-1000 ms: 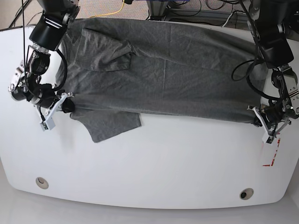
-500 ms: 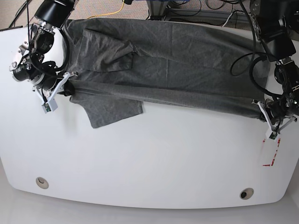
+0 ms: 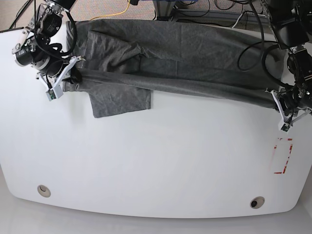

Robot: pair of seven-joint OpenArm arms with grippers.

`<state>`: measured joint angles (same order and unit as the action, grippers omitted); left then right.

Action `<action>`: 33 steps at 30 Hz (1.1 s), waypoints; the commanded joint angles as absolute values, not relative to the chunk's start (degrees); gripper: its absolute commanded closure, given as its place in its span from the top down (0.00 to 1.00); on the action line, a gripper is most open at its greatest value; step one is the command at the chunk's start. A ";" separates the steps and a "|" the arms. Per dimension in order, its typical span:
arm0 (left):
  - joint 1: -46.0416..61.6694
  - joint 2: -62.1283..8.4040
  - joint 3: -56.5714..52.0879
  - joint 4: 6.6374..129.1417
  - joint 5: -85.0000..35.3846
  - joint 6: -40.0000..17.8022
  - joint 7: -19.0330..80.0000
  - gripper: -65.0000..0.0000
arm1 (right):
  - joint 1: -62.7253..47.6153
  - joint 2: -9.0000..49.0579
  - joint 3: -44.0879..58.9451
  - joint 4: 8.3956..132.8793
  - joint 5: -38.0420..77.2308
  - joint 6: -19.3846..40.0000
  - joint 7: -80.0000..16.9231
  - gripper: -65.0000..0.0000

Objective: Layout the t-shirt on the table in an organized manner, then fold the t-shirt properly
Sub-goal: 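Lift the hem-side corners with both grippers and fold toward the collar edge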

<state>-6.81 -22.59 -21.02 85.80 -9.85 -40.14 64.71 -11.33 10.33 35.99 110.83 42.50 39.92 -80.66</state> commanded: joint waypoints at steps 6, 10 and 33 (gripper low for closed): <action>-3.56 -25.45 -21.41 86.90 -9.01 -40.00 64.92 0.01 | -14.20 10.95 36.88 111.87 43.56 40.00 -80.00 0.00; -1.71 -25.71 -21.32 86.90 -9.01 -40.00 64.92 0.01 | -15.34 10.95 36.97 111.87 43.56 40.00 -80.00 0.00; 0.57 -26.95 -21.49 86.99 -9.19 -40.00 65.10 0.53 | -18.95 10.86 41.19 112.31 43.65 40.00 -80.00 0.93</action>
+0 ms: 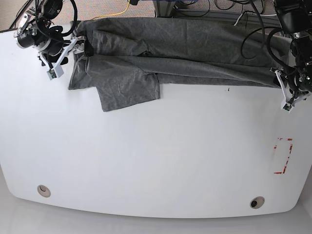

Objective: Layout the t-shirt on the table in an organized manner, then fold the t-shirt properly
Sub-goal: 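Lift the hem-side corners with both grippers and fold toward the collar edge, then lower the folded hem onto the collar edge and open both grippers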

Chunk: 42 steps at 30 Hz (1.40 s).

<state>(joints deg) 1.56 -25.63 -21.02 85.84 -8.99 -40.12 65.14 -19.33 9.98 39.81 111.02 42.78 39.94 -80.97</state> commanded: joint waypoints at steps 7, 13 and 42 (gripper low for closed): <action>-0.48 -26.95 -21.67 92.53 -14.20 -40.00 67.03 0.53 | -15.96 10.95 43.82 112.31 51.21 40.00 -80.00 0.85; -0.40 -26.95 -21.67 98.42 -20.79 -40.00 69.14 0.53 | -13.05 9.98 43.65 111.87 58.15 40.00 -80.00 0.76; 7.60 -20.44 -17.54 89.89 -8.13 -40.00 60.97 0.23 | -12.00 10.51 28.62 96.04 50.95 40.00 -74.51 0.15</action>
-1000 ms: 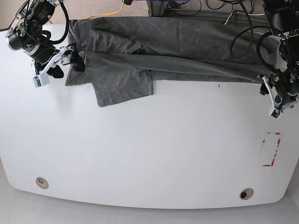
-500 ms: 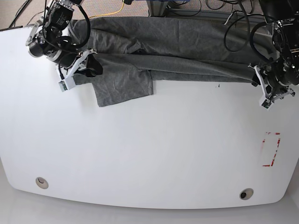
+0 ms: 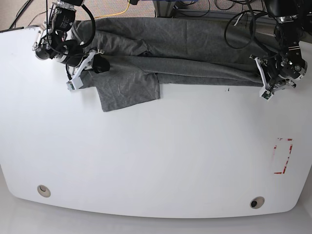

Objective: Layout the t-shirt on the table in an organized manner, then fold the t-shirt properly
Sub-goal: 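Lower the folded hem onto the collar edge and open both grippers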

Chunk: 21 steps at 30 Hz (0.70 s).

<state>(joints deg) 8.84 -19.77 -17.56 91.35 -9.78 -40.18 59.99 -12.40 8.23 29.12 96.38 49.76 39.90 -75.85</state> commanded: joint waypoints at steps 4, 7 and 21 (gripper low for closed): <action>5.49 -20.44 -17.54 86.55 -8.04 -40.00 60.97 0.23 | -12.00 13.67 26.86 92.97 50.95 40.00 -71.78 0.15; 3.56 -20.44 -17.10 84.88 -8.04 -40.00 60.97 0.23 | -11.65 15.43 25.80 89.89 50.95 40.00 -69.49 0.15; -6.73 -17.54 -9.19 79.16 -7.78 -40.00 60.97 0.23 | -3.82 23.87 17.10 74.51 50.86 40.00 -58.24 0.15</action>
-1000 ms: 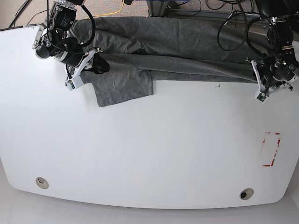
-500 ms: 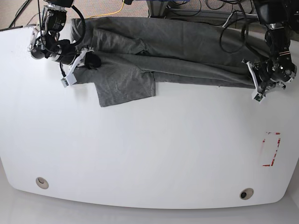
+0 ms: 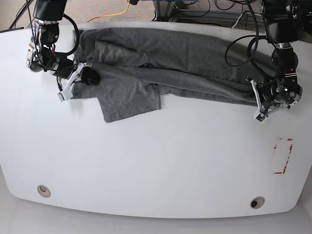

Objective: Layout the t-shirt on the table in an organized manner, then fold the t-shirt properly
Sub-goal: 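Lower the folded hem onto the collar edge and open both grippers, then move the right gripper to the folded shirt's end and grasp the cloth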

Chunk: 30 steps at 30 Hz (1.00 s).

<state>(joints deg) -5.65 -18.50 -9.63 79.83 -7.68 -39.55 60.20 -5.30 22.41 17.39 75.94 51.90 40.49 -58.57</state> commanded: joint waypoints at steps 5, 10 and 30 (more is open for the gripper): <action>-8.31 -16.84 -9.10 78.37 -7.78 -40.00 60.97 0.23 | -0.84 25.71 15.25 70.81 50.86 40.00 -55.87 0.15; -8.75 -15.69 -9.10 78.46 -7.78 -40.00 61.14 0.23 | 1.10 28.00 13.41 70.20 50.86 40.00 -53.76 0.15; -7.25 -16.84 -9.36 81.19 -8.13 -40.00 61.41 0.24 | 2.33 28.79 17.89 70.99 46.90 40.00 -53.32 0.15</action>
